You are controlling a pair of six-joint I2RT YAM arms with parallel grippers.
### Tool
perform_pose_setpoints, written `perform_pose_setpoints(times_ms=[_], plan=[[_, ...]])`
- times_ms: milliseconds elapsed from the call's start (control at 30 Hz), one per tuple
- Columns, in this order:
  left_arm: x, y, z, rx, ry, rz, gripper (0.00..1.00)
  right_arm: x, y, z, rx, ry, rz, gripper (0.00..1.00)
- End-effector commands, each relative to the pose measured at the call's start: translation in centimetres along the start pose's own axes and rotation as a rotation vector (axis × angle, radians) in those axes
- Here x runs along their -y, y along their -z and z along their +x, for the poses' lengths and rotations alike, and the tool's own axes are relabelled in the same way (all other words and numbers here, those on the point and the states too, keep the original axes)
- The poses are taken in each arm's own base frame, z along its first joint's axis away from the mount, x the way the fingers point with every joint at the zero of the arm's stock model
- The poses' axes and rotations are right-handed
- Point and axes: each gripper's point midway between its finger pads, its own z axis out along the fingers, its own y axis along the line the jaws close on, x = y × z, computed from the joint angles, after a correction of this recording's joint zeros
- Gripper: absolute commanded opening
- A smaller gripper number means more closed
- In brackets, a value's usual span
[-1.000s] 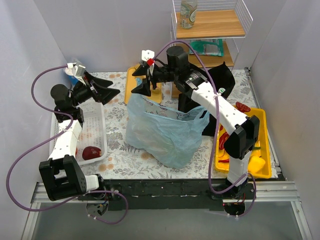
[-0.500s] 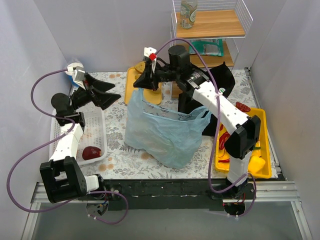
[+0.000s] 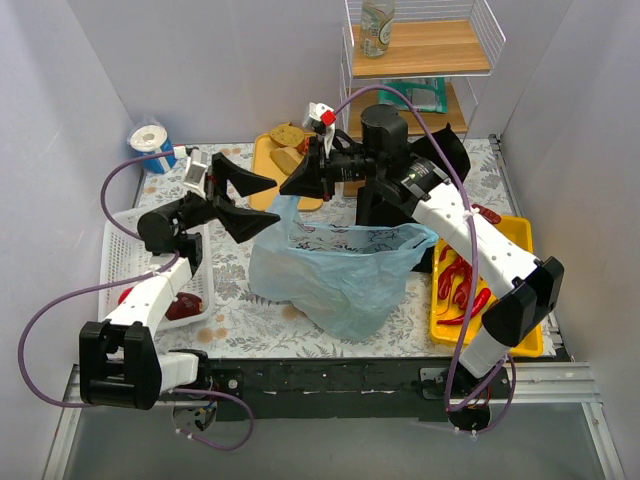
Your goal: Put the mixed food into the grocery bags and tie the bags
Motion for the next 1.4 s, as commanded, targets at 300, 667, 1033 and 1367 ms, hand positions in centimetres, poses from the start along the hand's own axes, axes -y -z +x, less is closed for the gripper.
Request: perform_pose_setpoints(times_ms=[300,667,1033,1367], plan=[[1.6,-4.7,2.0,-0.04,0.002,0.09,0.98,-3.6,1.0,-1.2,0.052,-0.016,-0.025,0.01],[1.7,-6.3,5.1,-0.113,0.068,0.137,0.9,-4.6,1.4,-2.1,0.082,-0.025,-0.043,0.01],[3.9,-7.6,8.6,-0.137,0.187,0.189,0.6,-4.4,1.8,-1.8,0.092,-0.032,-0.006,0.01],[5.5,-6.1,11.7,-0.184,0.247,0.145,0.47,-2.7,2.7,-2.8,0.106,-0.008,0.125,0.01]])
